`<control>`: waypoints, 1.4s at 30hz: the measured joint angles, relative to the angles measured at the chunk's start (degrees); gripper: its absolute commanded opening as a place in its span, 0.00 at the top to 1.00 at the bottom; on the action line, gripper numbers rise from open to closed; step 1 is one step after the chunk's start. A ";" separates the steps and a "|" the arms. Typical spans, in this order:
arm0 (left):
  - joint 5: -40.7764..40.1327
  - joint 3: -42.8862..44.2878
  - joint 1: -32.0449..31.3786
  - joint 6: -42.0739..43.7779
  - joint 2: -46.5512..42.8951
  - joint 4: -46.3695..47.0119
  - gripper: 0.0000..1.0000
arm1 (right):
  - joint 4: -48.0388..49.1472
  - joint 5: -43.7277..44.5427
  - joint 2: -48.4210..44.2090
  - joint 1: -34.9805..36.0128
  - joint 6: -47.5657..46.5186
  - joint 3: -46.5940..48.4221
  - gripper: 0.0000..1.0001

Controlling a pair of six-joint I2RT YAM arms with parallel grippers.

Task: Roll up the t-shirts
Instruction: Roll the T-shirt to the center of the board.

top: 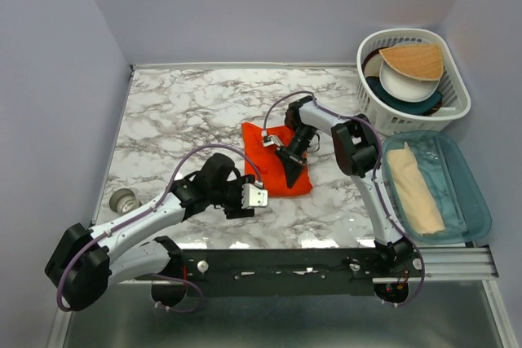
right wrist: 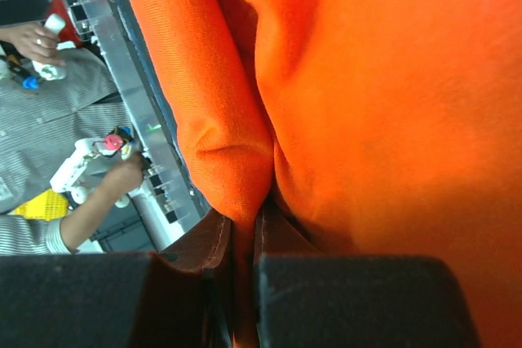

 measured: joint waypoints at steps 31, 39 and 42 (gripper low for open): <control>-10.80 10.75 -2.56 5.97 28.06 7.02 0.55 | -1.75 0.17 1.64 0.00 2.56 1.99 0.56; -11.47 13.79 -2.62 9.38 30.16 4.02 0.81 | -0.81 -3.87 -2.40 -2.89 3.26 2.21 0.00; -11.32 15.34 -2.62 9.33 30.91 1.77 0.85 | 5.14 -3.15 -6.95 -7.63 1.97 -0.17 0.00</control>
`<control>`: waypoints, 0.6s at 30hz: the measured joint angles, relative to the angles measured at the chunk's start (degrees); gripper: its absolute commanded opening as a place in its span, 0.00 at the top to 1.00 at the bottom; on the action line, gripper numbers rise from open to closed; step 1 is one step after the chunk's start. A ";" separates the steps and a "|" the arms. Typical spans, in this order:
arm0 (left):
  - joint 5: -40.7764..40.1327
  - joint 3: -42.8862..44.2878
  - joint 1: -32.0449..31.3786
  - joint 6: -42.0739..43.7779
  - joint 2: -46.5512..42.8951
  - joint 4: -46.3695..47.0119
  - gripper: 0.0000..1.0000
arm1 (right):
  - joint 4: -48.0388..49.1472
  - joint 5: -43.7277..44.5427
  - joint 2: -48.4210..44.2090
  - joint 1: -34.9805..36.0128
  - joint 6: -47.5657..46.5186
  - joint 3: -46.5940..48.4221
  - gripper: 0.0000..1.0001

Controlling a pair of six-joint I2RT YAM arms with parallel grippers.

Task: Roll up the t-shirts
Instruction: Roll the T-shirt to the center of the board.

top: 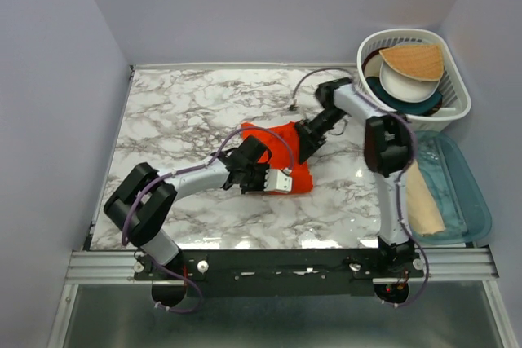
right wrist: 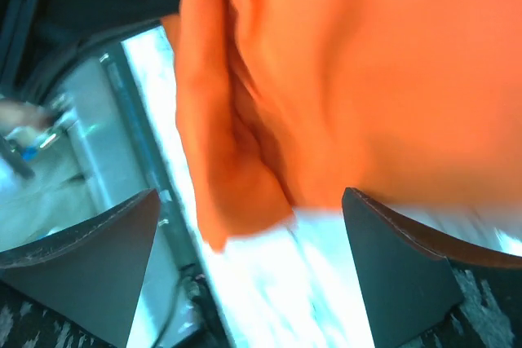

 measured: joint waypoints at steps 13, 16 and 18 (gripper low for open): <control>16.02 7.10 8.55 -8.59 3.58 -12.15 0.85 | 50.86 13.92 -68.35 2.19 -10.43 -63.54 0.00; 20.26 8.76 9.84 -9.27 4.20 -15.76 0.85 | 60.46 17.68 -71.14 11.39 -13.35 -73.29 0.00; 22.01 10.05 10.03 -9.42 5.14 -17.40 0.85 | 64.59 20.65 -70.23 15.72 -14.14 -76.13 0.00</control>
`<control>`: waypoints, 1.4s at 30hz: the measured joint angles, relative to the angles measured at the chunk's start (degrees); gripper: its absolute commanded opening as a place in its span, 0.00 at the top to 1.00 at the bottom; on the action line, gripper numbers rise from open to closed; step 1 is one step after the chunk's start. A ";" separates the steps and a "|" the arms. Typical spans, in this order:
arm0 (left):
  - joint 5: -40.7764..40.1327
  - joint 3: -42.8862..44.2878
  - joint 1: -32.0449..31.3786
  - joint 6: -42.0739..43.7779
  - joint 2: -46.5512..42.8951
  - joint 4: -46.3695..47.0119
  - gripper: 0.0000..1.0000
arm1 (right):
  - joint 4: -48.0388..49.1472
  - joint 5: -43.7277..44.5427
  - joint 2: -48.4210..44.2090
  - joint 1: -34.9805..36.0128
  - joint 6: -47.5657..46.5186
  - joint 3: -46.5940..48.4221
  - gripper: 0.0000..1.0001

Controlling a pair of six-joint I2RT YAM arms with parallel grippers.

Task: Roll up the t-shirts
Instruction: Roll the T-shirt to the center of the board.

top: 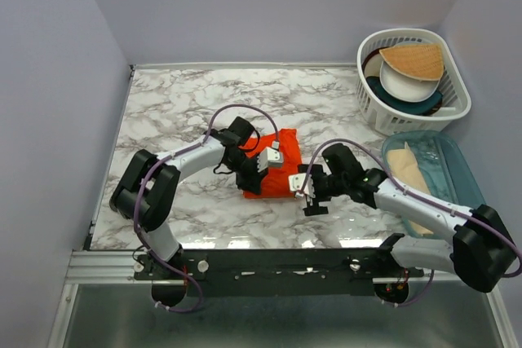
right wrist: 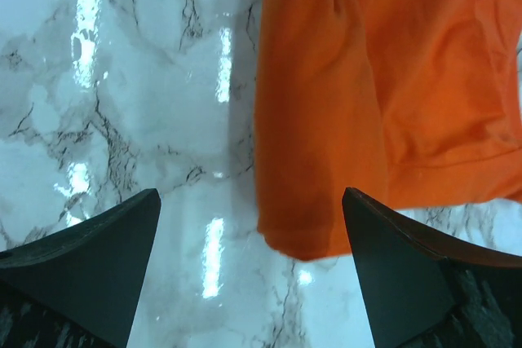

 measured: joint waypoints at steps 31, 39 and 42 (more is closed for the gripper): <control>10.84 -3.82 6.27 5.33 -8.11 -5.62 0.36 | 24.26 14.45 13.03 9.57 -4.59 -3.96 0.94; 2.56 -18.69 1.18 0.85 -25.14 11.41 0.33 | 22.97 14.14 12.87 9.62 -2.80 -3.58 0.92; -2.29 -22.10 -1.31 -1.73 -25.42 17.66 0.33 | 22.58 13.99 12.61 9.62 -2.14 -3.58 0.92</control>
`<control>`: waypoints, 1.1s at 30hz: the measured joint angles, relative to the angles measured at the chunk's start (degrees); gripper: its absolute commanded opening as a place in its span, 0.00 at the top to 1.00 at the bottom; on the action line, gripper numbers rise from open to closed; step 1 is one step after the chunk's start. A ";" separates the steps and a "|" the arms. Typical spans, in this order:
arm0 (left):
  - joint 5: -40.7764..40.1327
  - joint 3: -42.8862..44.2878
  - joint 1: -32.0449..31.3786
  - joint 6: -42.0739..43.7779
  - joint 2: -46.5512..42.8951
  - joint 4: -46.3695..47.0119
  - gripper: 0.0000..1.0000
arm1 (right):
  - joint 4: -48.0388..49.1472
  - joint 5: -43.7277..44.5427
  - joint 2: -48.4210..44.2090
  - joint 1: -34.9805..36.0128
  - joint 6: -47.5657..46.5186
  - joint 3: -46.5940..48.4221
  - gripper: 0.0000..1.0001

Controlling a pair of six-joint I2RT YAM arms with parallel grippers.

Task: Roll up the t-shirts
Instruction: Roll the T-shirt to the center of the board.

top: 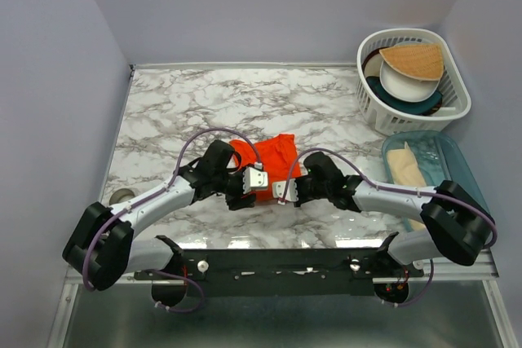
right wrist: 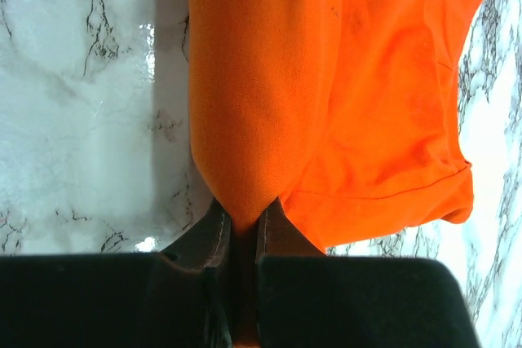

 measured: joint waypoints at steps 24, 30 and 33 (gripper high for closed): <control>-8.13 0.66 -1.60 -6.71 4.07 2.56 0.10 | -1.31 -0.24 -2.25 0.00 2.25 -0.33 0.91; -8.20 -0.52 -2.51 -6.71 4.26 2.97 0.25 | -2.14 -0.87 -2.29 0.00 3.93 -0.31 0.91; -8.17 -0.57 -2.51 -6.58 4.39 2.95 0.34 | -3.06 -1.07 -2.27 0.00 4.20 -0.07 0.91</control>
